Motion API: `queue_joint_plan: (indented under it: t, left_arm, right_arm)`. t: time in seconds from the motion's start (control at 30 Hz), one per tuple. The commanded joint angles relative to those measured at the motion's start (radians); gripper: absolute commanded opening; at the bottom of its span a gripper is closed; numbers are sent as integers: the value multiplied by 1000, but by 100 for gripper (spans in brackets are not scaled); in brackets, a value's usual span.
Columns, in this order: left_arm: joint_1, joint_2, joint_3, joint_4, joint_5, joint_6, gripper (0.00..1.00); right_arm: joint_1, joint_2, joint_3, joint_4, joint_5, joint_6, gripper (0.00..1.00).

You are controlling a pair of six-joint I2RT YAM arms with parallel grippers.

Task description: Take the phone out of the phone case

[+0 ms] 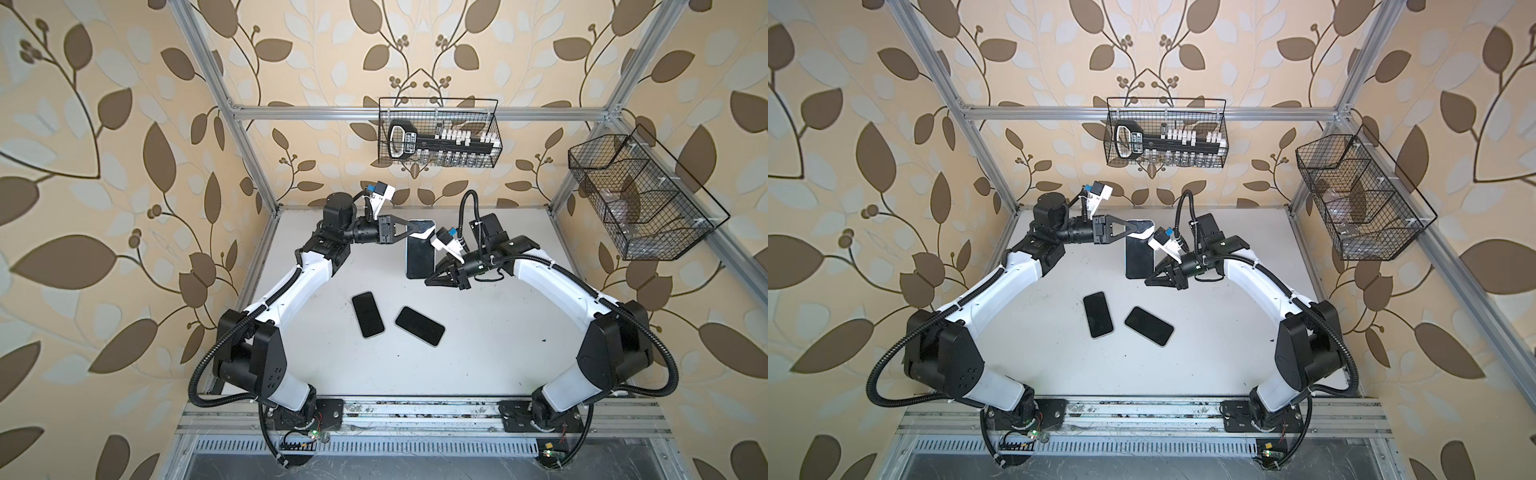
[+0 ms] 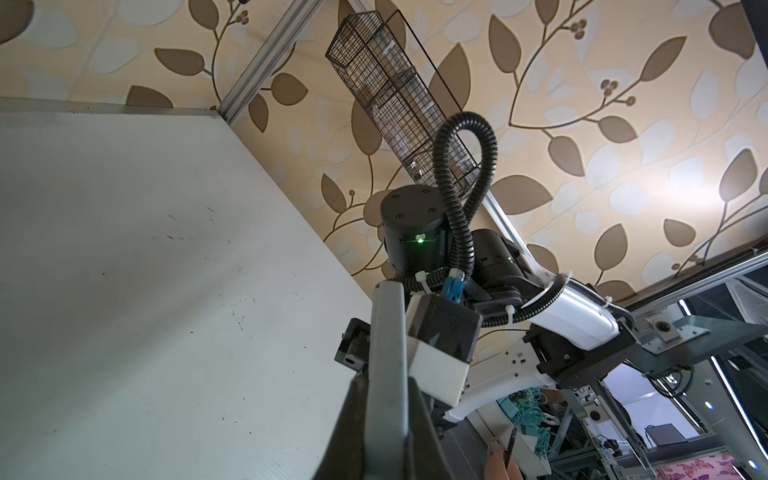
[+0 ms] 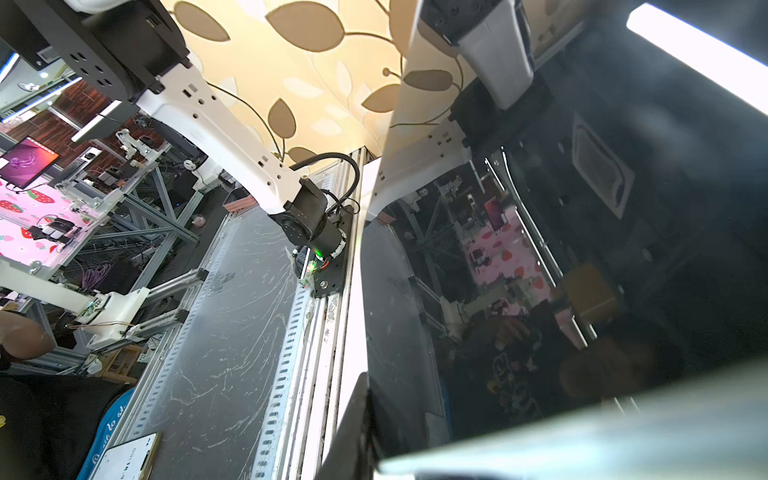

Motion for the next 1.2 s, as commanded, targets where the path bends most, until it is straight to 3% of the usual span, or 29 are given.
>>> queue_joint_plan:
  t: [0.0,0.2,0.27,0.4,0.83,1.17]
  left_arm:
    - [-10,-54,3,39,-50,-170,0]
    - [-10,-62,-1,29,-50,-162,0]
    - [-10,-59,2,21,-51,-154,0]
    - [-10,-56,6,15,-50,-144,0]
    - [-10,-62,28,-55,-44,-56,0]
    - [-10,-68,33,-56,-41,-49,0]
  right_arm:
    - [-1,-17,-24,57,54,-83,11]
    - [-14,-21,-30,63,23,-79,13]
    - [-15,-22,-31,63,16,-78,22]
    - [-16,-26,-33,59,14,-79,27]
    - [-34,-27,-32,-6,-41,-116,30]
    - [-37,51,59,-229,-103,-275,23]
